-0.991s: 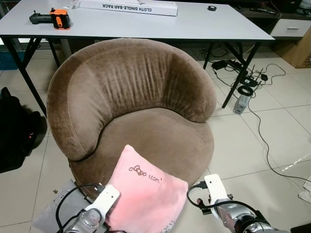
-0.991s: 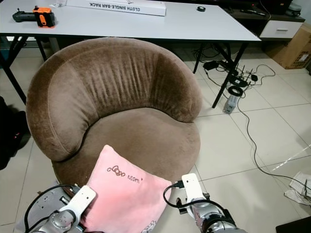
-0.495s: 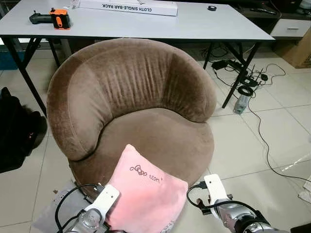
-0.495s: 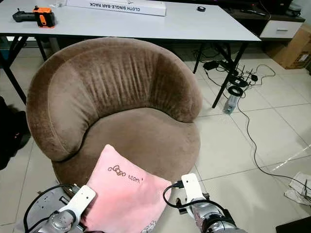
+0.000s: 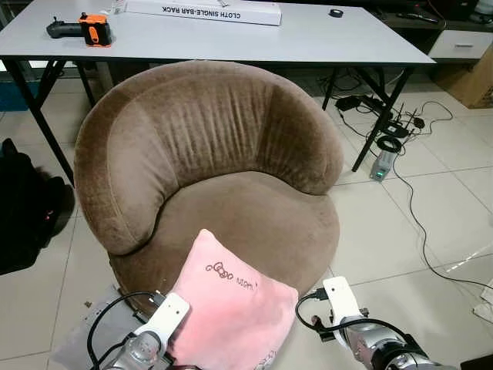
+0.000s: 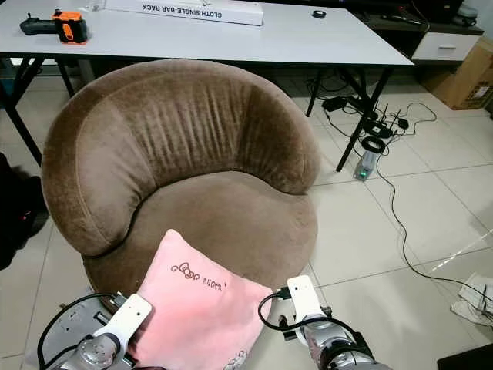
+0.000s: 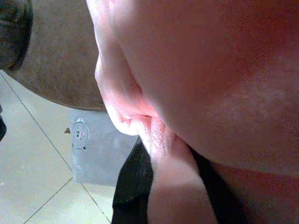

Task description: Move the pillow to the sofa from floor

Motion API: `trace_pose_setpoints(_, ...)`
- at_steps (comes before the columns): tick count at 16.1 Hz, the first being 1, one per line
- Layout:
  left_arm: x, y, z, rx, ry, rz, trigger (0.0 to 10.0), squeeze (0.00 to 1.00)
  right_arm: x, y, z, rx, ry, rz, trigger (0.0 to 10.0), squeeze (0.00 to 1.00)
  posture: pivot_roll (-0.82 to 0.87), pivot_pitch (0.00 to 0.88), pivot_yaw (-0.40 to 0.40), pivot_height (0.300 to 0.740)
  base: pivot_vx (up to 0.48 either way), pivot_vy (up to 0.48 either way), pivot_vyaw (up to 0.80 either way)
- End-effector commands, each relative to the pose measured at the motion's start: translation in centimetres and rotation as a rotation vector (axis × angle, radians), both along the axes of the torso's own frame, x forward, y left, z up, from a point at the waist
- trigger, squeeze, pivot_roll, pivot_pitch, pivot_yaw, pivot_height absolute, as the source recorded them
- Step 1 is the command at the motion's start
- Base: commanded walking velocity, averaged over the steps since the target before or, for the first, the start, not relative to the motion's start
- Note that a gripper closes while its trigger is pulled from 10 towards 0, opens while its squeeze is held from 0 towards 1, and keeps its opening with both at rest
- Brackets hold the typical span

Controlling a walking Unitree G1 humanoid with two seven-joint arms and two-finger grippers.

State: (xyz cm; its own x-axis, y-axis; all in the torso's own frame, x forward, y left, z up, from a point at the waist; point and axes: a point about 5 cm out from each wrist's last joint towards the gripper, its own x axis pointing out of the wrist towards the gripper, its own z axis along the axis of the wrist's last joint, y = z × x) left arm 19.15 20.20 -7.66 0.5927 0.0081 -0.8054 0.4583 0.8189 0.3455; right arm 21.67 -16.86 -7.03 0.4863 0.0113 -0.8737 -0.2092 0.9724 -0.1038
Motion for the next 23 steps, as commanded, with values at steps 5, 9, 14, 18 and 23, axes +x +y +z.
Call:
trace_pose_setpoints(5, -0.2, -0.5, -0.2, -0.014, 0.000, -0.005, 0.0, 0.00, 0.2, -0.4, 0.1, -0.016, -0.005, 0.007, 10.0, 0.29, 0.01, 0.019, -0.098, 0.740, 0.000, 0.000, 0.00)
trace_pose_setpoints(9, 9.9, 1.8, 7.2, -0.005, -0.270, 0.114, 10.0, 0.00, 0.2, -0.3, 0.1, -0.015, -0.008, 0.012, 10.0, 0.30, 0.00, 0.033, -0.086, 0.740, 0.000, 0.000, 0.00)
trace_pose_setpoints(14, 3.0, 1.3, 1.7, 0.051, 0.041, -0.004, 10.0, 0.00, 0.1, -0.5, 0.1, -0.026, -0.007, 0.028, 10.0, 0.31, 0.01, 0.039, -0.095, 0.740, 0.000, 0.000, 0.00)
trace_pose_setpoints(18, 1.1, 2.7, 0.9, 0.094, 0.092, 0.013, 10.0, 0.00, 0.1, -0.5, 0.1, -0.027, -0.005, 0.038, 10.0, 0.30, 0.02, 0.042, -0.099, 0.740, 0.000, 0.000, 0.00)
trace_pose_setpoints(23, 1.4, 3.3, 1.2, 0.126, 0.069, 0.027, 10.0, 0.00, 0.0, -0.5, 0.1, -0.029, -0.005, 0.043, 10.0, 0.30, 0.01, 0.039, -0.095, 0.740, 0.000, 0.000, 0.00)
